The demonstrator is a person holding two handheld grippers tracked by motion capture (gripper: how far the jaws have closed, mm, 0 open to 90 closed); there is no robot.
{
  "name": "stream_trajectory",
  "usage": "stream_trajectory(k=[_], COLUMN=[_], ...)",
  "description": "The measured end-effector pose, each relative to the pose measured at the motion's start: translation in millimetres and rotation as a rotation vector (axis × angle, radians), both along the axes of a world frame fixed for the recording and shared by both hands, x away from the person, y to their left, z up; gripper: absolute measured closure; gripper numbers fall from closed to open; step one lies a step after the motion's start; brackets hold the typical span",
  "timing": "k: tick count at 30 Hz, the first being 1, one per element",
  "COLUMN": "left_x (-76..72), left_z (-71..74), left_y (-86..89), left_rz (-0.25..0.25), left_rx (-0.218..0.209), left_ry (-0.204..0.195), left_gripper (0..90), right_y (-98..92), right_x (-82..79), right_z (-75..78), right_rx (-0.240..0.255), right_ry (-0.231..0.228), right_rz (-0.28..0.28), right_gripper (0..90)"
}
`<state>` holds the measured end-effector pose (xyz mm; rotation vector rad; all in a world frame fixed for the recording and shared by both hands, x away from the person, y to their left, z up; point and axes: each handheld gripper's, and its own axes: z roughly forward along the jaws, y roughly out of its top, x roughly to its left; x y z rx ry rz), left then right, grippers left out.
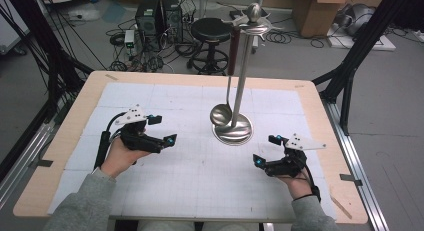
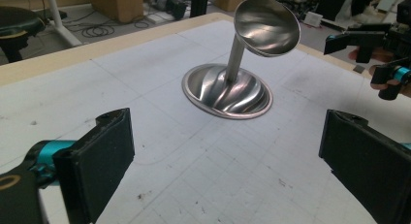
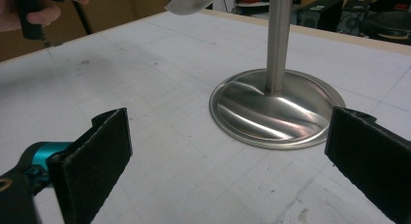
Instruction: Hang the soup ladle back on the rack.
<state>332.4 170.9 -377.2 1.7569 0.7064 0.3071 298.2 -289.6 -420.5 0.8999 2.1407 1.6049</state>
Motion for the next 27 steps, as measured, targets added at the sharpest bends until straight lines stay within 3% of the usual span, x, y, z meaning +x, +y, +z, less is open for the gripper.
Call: stream_trajectory(k=[2,5,10,14,21,27], left_x=[-4.3,-8.5,-13.1,-17.2,-28.1,-32.1], left_z=[-2.9,-8.4,-13.3,-15.3,-20.9,-29.3], left_y=[3.4,10.0,26.0,35.8,50.2,68.1], left_rz=[0.0,0.016,0.046,0.061,0.1,0.146], left_rx=[-0.004,0.028,-0.013,0.008,0.008,0.011], left_ry=[-0.002,-0.002,0.003,0.004,-0.053,-0.05], left_gripper=[6.2,6.2,6.2,6.2,6.3,6.3], right_y=[-0.1,-0.5,0.2,-0.2,-5.6,-10.9], right_x=[0.0,0.5,0.3,0.2,-0.9,-0.3], right_z=[0.1,0.2,1.4,2.6,6.0,7.0], right_rx=[0.003,0.003,0.003,0.004,0.025,0.037], right_ry=[0.0,-0.002,-0.006,-0.015,-0.038,-0.047], right_rz=[-0.001,-0.004,0.0,-0.005,-0.044,-0.071], right_gripper=[1.8,1.8,1.8,1.8,1.8,1.8])
